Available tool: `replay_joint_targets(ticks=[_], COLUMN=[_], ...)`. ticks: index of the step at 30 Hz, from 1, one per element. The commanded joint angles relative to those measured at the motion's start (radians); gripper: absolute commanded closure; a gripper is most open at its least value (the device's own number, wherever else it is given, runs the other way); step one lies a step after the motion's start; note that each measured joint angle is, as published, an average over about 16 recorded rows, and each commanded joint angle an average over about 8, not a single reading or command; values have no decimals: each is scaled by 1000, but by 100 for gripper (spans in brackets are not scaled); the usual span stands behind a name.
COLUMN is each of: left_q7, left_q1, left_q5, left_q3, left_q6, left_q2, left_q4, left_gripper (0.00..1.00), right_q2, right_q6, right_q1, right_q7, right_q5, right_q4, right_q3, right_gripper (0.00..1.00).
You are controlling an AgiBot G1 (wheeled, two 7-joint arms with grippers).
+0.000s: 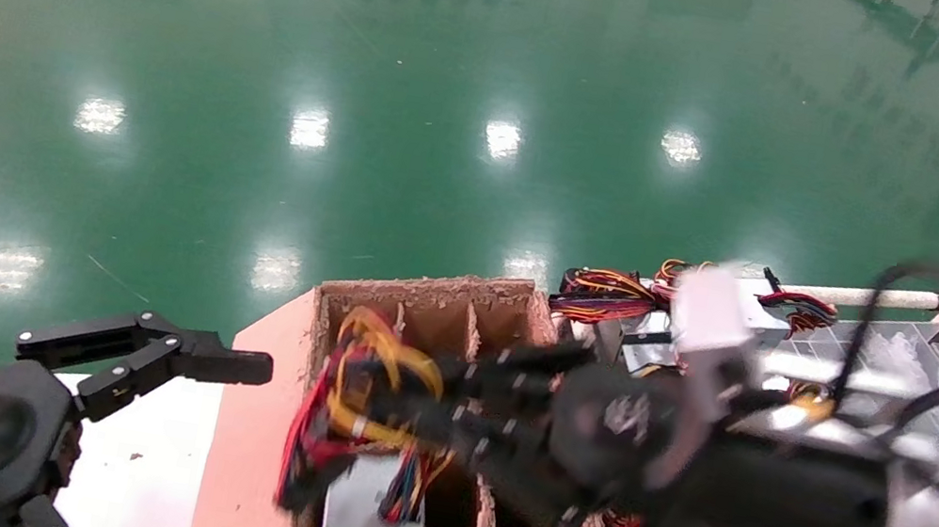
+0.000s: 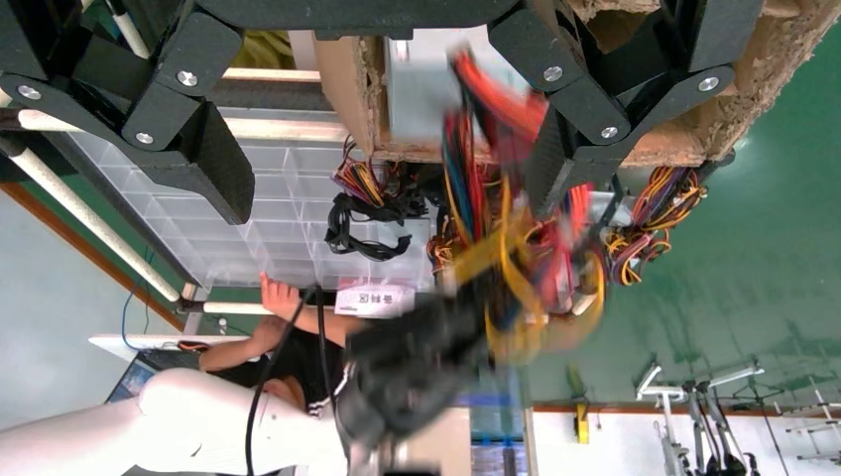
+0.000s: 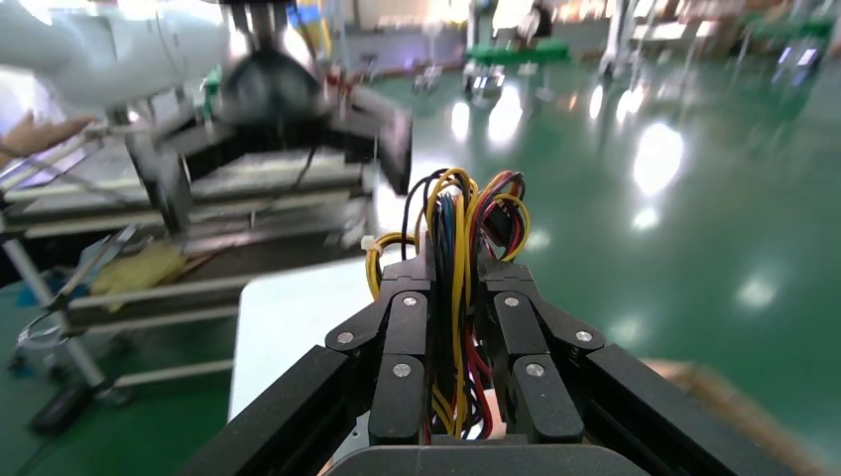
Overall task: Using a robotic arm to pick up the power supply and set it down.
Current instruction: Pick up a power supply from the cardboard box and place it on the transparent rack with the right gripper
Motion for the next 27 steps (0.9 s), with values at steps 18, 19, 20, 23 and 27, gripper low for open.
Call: replay_joint_targets(ticks=[18,19,20,23,27], left_q7=[0,0,0,0,0], left_q1=[0,0,0,0,0], left_q5=[0,0,0,0,0], left_q3=[0,0,0,0,0], left_q6=[0,0,0,0,0], left_q2=[0,0,0,0,0], left_q4=[0,0,0,0,0], left_gripper=[0,0,0,0,0], right_q2=[298,316,335,395,477], right_q6=[-34,-37,-39,-43,-48], right_q1=[294,310,324,362,396], right_q7=[19,17,15,9,6], right_q5=[1,-4,-9,-19,-22], right_q4=[-33,-39,-44,-54,-54], right_q3=[59,53,47,21,-24], right_gripper=[100,100,100,100,100])
